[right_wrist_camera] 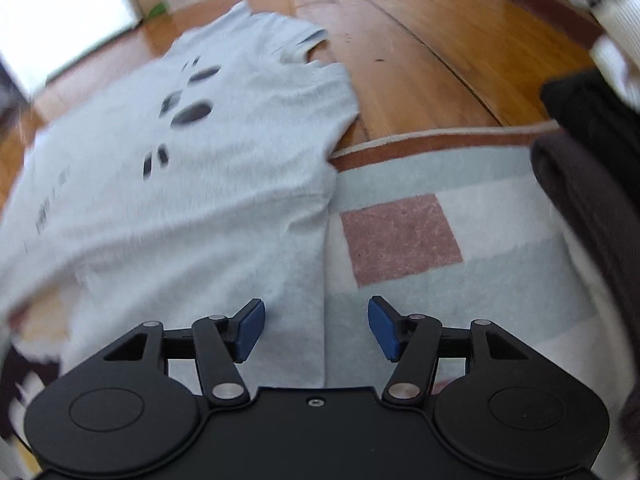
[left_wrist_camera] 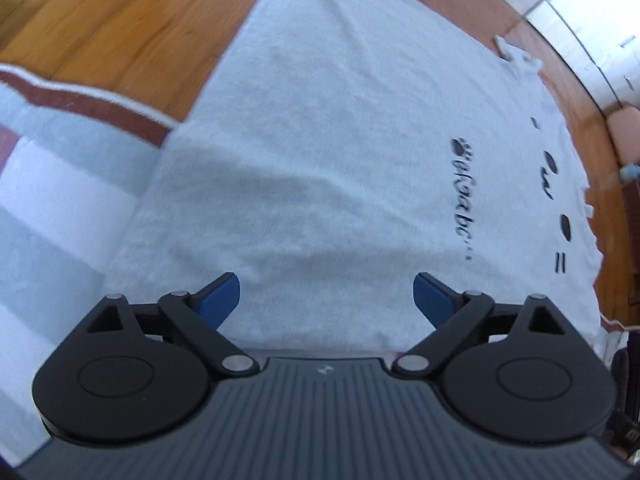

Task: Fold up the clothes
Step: 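Grasp the shirt hem with the right gripper while the left gripper grasps the folded side edge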

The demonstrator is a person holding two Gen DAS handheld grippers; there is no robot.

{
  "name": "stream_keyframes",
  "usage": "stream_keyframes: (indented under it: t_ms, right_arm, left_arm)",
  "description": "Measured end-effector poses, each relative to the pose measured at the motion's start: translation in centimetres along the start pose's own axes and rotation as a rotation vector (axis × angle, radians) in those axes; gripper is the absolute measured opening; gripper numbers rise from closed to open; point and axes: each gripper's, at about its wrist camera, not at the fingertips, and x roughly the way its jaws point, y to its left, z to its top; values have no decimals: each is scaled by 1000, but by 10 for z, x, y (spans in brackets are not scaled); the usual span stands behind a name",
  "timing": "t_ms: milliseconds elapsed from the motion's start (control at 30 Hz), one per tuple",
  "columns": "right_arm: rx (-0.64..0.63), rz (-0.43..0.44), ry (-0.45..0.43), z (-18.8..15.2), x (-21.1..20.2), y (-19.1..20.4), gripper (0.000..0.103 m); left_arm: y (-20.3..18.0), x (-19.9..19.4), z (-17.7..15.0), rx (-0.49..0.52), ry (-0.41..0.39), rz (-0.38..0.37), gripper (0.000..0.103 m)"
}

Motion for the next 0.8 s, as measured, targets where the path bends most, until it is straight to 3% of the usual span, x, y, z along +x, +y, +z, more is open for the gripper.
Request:
stream_keyframes:
  t_ms: [167, 400, 467, 567, 600, 633, 667, 700, 733, 800]
  right_arm:
    - [-15, 47, 36, -5, -3, 6, 63]
    - [76, 207, 104, -25, -16, -5, 64]
    - [119, 276, 116, -34, -19, -9, 65]
    - [163, 352, 119, -42, -19, -11, 64]
    - [138, 373, 139, -41, -18, -8, 60]
    - [104, 379, 159, -40, -16, -3, 37]
    - [40, 327, 173, -38, -16, 5, 17]
    - [-19, 277, 174, -36, -18, 12, 8]
    - [-55, 246, 126, -32, -25, 16, 8]
    - [-58, 274, -13, -25, -52, 14, 8]
  left_arm:
    - [18, -12, -3, -65, -26, 53, 95]
    - [71, -15, -27, -335, -19, -108, 92]
    - [86, -14, -34, -415, -11, -158, 80]
    - [98, -14, -39, -488, -20, -207, 75]
    - [98, -13, -39, -496, -22, -211, 75]
    - [97, -12, -40, -503, -25, -215, 74]
    - [95, -11, -40, -498, -21, -209, 73]
    - [94, -10, -40, -492, -17, -201, 73]
    - [92, -9, -41, -487, -13, -193, 73]
    - [90, -6, -42, -477, -6, -176, 73]
